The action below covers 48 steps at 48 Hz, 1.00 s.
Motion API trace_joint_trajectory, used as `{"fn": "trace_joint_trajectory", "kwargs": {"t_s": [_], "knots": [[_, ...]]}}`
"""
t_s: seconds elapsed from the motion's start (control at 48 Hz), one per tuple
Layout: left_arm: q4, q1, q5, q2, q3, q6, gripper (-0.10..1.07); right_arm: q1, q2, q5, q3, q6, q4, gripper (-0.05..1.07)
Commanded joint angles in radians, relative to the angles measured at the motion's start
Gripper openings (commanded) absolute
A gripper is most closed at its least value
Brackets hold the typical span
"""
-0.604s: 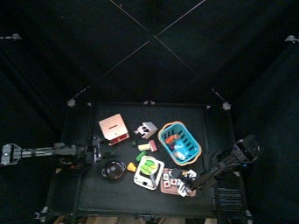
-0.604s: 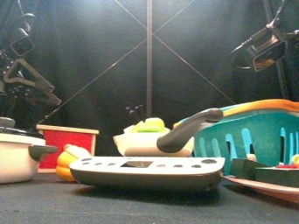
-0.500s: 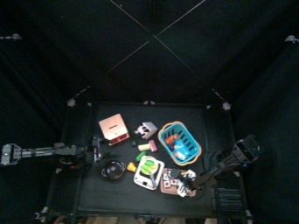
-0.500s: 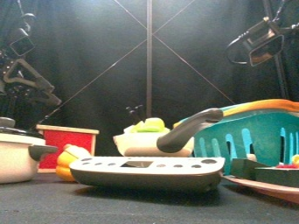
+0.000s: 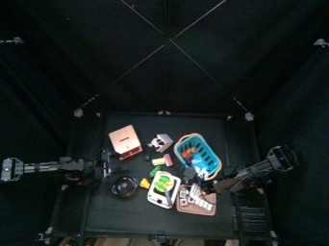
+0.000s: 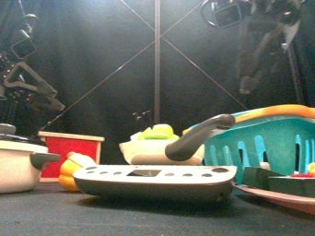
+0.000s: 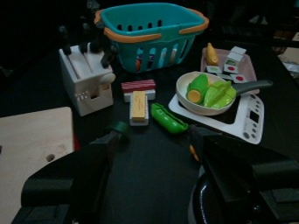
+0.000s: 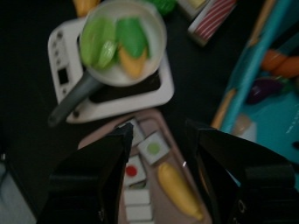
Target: Grab eggshell from basket
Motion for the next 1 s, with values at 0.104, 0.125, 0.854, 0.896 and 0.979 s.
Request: {"fn": "trace_joint_trajectory", "kwargs": {"t_s": [0.104, 0.125, 0.854, 0.896, 0.979], "knots": [[-0.002, 0.002, -0.005, 0.003, -0.02, -0.002, 0.98, -0.229, -0.115, -0.028, 0.048, 0.014, -0.058, 0.87], [-0.002, 0.0, -0.005, 0.003, -0.02, -0.002, 0.98, -0.268, -0.118, -0.04, 0.064, 0.015, -0.055, 0.87], [0.005, 0.002, -0.003, 0.003, -0.018, 0.0, 0.98, -0.623, 0.078, -0.362, 0.235, 0.006, -0.075, 0.76], [0.005, 0.002, -0.005, 0.003, -0.018, 0.0, 0.98, -0.623, 0.089, -0.357, 0.233, 0.006, -0.077, 0.75], [0.005, 0.002, -0.003, 0.003, -0.017, 0.0, 0.98, -0.623, 0.11, -0.347, 0.232, 0.006, -0.08, 0.74]]}}
